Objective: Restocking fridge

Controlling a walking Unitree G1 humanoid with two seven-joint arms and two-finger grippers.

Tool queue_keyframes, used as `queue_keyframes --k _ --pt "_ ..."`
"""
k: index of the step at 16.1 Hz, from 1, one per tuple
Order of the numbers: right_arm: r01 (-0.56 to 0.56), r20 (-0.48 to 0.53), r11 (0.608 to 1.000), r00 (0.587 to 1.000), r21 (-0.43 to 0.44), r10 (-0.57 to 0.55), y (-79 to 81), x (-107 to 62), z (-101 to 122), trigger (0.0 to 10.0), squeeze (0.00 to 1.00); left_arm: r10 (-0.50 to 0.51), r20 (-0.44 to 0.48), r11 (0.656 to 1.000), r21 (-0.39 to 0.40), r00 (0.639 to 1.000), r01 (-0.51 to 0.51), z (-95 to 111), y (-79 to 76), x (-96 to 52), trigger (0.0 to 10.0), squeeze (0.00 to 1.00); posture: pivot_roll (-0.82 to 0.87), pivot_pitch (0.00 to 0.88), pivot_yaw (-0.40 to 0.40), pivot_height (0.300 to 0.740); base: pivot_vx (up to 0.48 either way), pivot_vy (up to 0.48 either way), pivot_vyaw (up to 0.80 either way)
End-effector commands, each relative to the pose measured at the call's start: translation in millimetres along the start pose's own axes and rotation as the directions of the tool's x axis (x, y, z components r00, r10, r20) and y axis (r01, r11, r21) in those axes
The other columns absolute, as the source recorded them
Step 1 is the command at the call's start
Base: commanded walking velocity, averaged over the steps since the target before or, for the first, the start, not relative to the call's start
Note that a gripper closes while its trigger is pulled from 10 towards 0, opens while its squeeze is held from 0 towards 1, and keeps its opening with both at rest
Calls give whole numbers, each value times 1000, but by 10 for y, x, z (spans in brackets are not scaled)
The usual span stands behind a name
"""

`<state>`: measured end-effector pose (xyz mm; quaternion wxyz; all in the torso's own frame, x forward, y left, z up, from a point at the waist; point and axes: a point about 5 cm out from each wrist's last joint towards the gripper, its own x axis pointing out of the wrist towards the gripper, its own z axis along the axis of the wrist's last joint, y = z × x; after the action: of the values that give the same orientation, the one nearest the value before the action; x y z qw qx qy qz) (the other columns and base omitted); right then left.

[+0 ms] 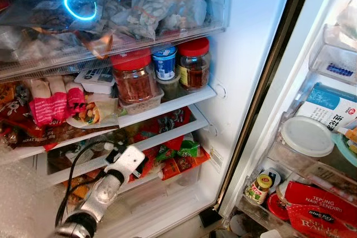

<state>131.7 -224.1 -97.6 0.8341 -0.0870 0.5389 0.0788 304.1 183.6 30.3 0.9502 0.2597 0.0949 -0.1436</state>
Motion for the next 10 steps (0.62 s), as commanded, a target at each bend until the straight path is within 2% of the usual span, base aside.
queue_keyframes --k 1,2,3,4,7,10 --pt "-41 -8 999 999 -7 41 90 15 -14 10000 0 2 19 996 -85 1000 -1 26 6 1 10000 0 -75 0 -8 643 0 0 0" --pt "-42 -9 999 999 -9 42 90 14 -15 10000 0 11 19 987 -158 1000 -8 14 -15 -8 10000 0 -73 0 -10 643 0 0 0" --pt "-44 -10 999 999 -15 44 89 14 -14 10000 0 27 25 954 -300 999 -18 -14 -53 -34 10000 0 -73 0 -10 643 0 0 0" --pt "-44 -10 999 999 -16 44 89 14 -14 10000 0 32 26 947 -321 999 -22 -19 -56 -39 10000 0 -73 0 -10 643 0 0 0" --pt "-44 -10 999 999 -22 43 85 14 -9 10000 0 82 30 897 -438 996 -61 -49 -6 -74 10000 0 -72 0 -11 643 0 0 0" --pt "-45 -10 999 999 -26 45 85 15 -4 10000 0 109 -2 860 -501 994 -95 -116 10 -101 10000 0 -74 0 -11 643 0 0 0"
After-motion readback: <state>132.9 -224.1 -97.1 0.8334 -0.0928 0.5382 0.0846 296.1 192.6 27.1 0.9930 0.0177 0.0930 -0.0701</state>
